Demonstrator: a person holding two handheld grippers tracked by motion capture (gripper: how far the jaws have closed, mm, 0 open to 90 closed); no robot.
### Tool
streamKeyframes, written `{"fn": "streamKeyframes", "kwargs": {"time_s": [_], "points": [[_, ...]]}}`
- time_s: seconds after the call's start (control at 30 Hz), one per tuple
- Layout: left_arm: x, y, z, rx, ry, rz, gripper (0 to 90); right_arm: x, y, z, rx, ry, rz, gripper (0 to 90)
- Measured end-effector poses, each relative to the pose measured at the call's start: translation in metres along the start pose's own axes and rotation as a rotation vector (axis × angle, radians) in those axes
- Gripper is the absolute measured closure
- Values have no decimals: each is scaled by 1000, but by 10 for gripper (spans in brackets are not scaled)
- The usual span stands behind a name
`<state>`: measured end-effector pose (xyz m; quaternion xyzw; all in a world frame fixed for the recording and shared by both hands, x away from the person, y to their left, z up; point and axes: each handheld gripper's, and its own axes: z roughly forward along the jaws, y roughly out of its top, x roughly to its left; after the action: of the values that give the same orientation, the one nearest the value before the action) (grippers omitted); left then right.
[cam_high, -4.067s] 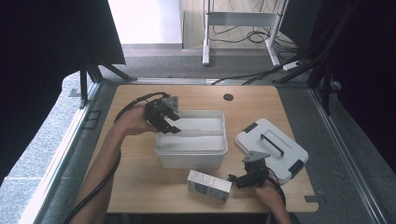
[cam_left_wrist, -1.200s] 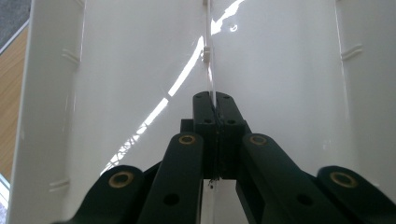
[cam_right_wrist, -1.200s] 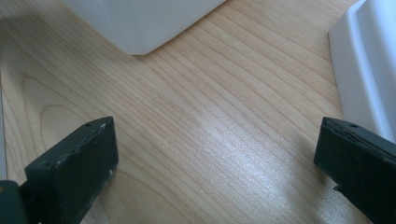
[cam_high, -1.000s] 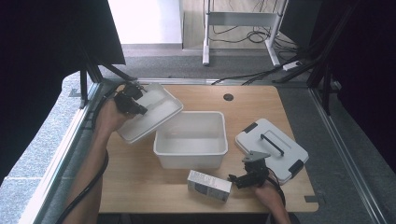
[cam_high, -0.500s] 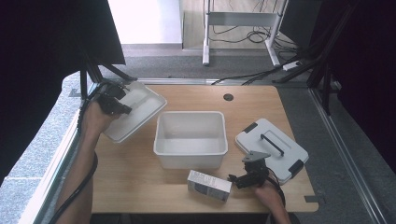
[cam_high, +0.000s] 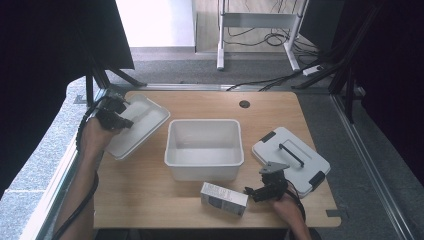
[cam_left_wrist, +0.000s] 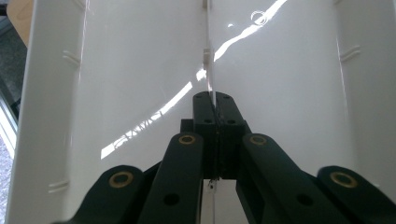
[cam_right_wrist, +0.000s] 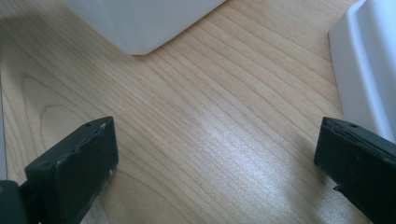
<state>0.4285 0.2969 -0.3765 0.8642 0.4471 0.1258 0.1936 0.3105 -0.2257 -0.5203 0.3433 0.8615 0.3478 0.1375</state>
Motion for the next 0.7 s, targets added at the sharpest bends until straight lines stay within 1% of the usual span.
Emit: {"fn": "streamKeyframes", "kwargs": {"time_s": [0.1, 0.13, 0.17, 0.23, 0.33, 0.53, 0.7], "points": [[-1, -9, 6, 0, -1, -3, 891, 0, 0, 0, 0, 0, 0, 0], [-2, -14, 11, -3, -5, 5, 891, 0, 0, 0, 0, 0, 0, 0], [-2, -14, 11, -3, -5, 5, 891, 0, 0, 0, 0, 0, 0, 0], [-4, -20, 17, 0, -7, 12, 890, 0, 0, 0, 0, 0, 0, 0], [-8, -29, 27, 14, -3, 26, 890, 0, 0, 0, 0, 0, 0, 0], [-14, -47, 47, 8, -32, 18, 890, 0, 0, 0, -1, 0, 0, 0], [-18, -58, 61, 4, -42, 15, 890, 0, 0, 0, -1, 0, 0, 0]]}}
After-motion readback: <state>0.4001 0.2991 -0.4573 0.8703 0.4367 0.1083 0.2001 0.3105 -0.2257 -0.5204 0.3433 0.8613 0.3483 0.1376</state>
